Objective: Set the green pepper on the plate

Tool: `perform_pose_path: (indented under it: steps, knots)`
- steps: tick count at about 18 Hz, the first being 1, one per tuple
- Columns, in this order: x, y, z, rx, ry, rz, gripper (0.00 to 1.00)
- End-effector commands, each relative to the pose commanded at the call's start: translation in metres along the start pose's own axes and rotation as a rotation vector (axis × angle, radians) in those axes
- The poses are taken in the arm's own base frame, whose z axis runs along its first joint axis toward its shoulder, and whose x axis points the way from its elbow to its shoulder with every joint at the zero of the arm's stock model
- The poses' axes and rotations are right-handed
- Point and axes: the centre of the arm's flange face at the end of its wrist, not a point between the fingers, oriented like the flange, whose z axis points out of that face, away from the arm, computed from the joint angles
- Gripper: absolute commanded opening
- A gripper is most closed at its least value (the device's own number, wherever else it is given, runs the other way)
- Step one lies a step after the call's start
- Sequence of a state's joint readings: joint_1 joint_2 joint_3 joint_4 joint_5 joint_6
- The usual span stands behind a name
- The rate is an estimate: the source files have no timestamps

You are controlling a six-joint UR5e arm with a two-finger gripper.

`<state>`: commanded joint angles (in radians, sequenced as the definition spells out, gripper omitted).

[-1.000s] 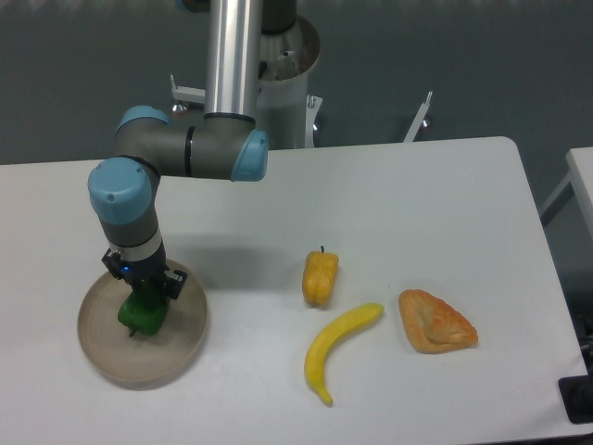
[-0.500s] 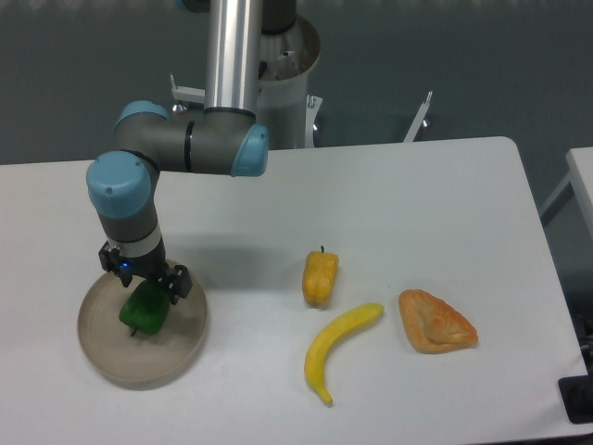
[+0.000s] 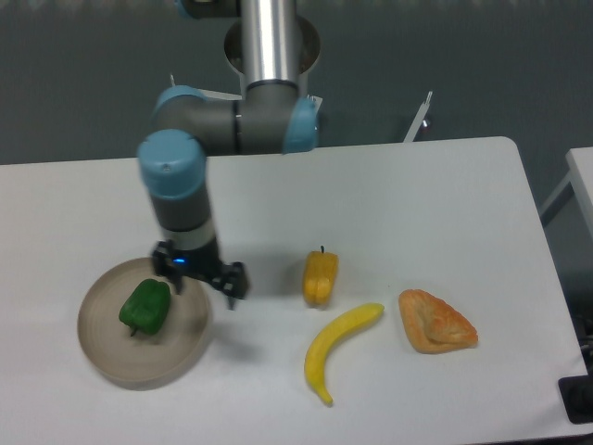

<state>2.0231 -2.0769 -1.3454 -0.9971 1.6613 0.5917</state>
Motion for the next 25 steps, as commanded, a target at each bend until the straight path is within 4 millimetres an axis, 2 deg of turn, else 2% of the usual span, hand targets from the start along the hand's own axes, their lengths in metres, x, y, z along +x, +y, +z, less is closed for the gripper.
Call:
perform_pose_path:
  steps: [3,8,14,20,25]
  knots:
    - [-0.044,0.020,0.008,-0.018,-0.011,0.107,1.00]
    - [-0.105,0.056,0.015,-0.034,-0.015,0.242,1.00]
    - [-0.154,0.083,0.020,-0.016,-0.005,0.399,1.00]
    - [-0.169,0.081,0.030,-0.011,-0.007,0.444,1.00]
    - [-0.171,0.081,0.029,-0.009,-0.010,0.444,1.00]
